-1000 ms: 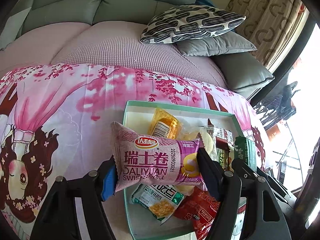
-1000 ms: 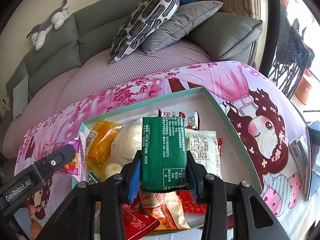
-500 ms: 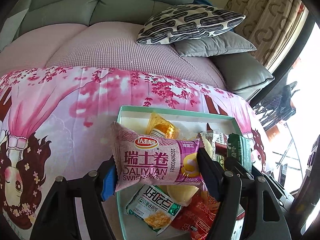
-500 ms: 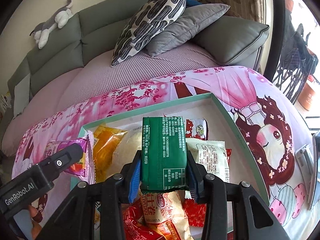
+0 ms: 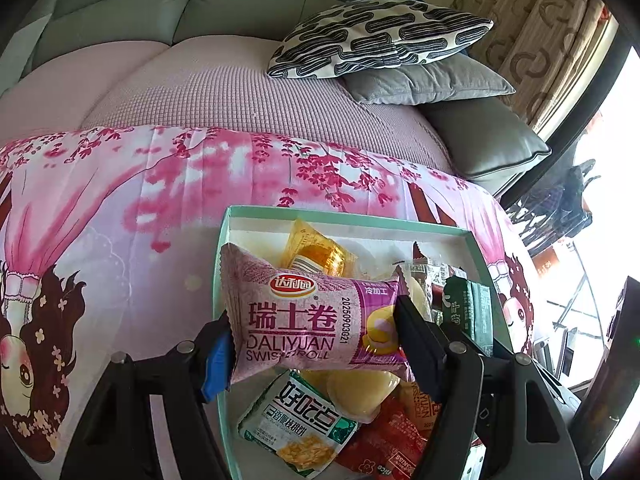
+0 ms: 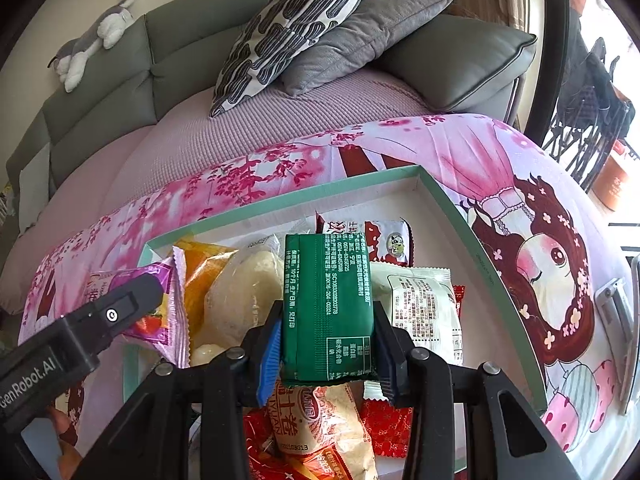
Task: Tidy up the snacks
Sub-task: 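Carry both packs over the tray and open both grippers to drop them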
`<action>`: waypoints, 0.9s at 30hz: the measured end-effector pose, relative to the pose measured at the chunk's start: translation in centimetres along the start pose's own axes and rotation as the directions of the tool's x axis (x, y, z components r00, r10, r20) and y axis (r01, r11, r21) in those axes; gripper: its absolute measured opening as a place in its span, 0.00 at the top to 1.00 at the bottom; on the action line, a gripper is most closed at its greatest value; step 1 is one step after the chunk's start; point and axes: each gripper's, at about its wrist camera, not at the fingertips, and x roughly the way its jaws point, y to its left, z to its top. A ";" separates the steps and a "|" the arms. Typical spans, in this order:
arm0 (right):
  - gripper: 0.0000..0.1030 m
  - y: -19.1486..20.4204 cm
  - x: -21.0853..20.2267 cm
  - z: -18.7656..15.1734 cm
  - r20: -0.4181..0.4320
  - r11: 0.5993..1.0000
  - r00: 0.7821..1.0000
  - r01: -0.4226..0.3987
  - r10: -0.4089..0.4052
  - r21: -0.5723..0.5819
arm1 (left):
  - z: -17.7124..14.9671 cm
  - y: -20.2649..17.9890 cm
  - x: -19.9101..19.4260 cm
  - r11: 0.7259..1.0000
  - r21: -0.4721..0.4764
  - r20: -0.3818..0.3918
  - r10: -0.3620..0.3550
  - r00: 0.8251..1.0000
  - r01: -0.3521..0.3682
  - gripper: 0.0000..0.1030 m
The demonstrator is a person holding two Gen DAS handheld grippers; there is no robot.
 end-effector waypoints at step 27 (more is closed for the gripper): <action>0.46 0.3 -0.4 0.2 -0.006 0.999 1.000 0.026 -0.026 -0.026 | -0.3 -0.9 -0.1 1.000 0.010 -0.033 0.018 0.999 -0.018 0.19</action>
